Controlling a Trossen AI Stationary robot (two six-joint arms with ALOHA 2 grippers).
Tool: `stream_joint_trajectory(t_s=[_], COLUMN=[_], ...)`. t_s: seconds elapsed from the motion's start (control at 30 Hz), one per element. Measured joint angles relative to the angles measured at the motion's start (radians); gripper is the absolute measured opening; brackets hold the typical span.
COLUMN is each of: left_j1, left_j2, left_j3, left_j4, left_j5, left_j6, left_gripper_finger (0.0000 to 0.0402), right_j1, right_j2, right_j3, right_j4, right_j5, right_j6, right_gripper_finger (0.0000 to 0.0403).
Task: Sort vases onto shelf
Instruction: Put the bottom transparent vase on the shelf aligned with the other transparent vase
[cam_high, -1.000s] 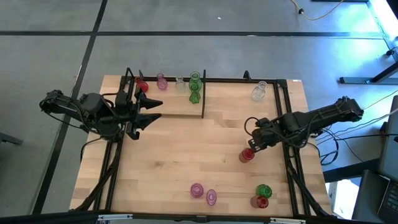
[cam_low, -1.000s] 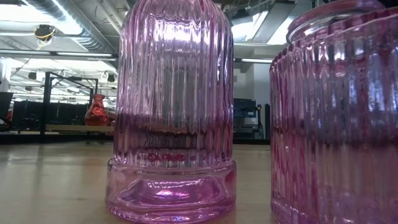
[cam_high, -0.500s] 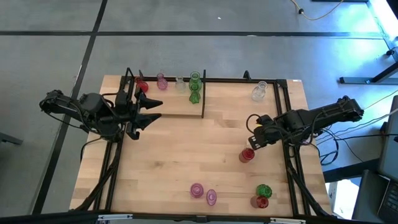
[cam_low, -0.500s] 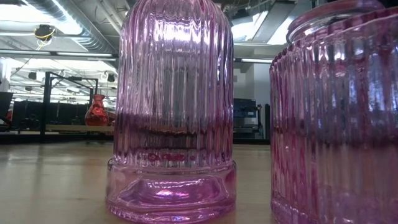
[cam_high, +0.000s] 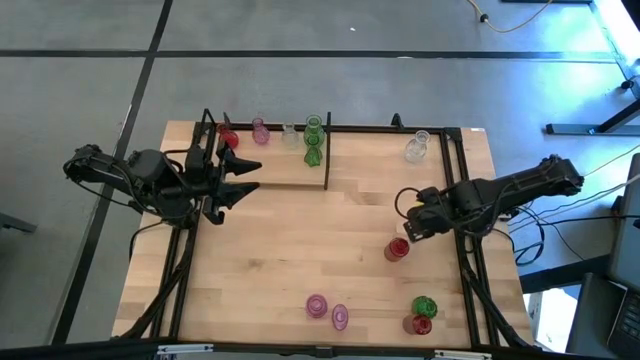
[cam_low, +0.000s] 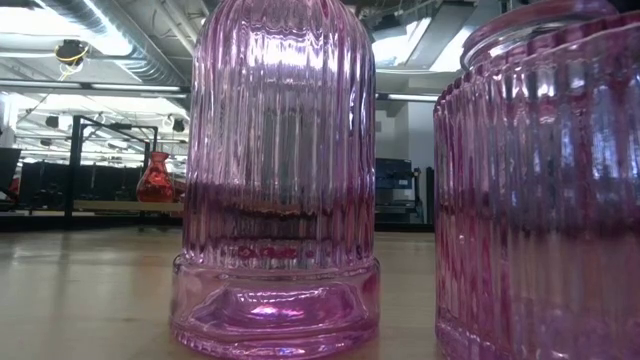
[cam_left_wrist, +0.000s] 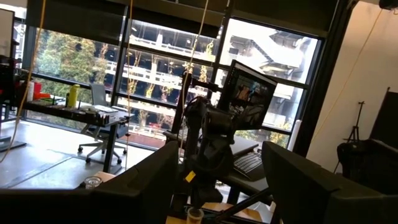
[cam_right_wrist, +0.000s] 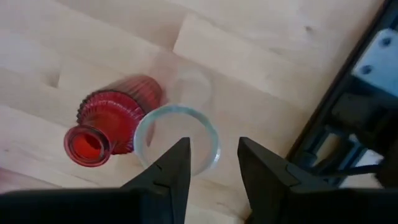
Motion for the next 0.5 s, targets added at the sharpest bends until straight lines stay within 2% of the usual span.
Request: stream_joint_trajectory(t_s=[0.3, 0.37, 0.5], left_j1=[0.000, 0.000, 0.000], left_j2=[0.000, 0.000, 0.000], left_j3=[0.000, 0.000, 0.000], left_j4=[0.000, 0.000, 0.000], left_j5=[0.000, 0.000, 0.000], left_j6=[0.000, 0.000, 0.000], left_gripper_finger=[0.0224, 0.0224, 0.0224], right_j1=[0.000, 0.000, 0.000], right_j2=[0.001, 0.001, 0.001], right_j3=[-0.084, -0.085, -0.085], right_j4=[0.133, 0.137, 0.135], right_j5=[-0.014, -0.006, -0.005], right_j6=[-0.028, -0.045, -0.089], right_gripper_finger=[0.0121, 0.0100, 0.0019])
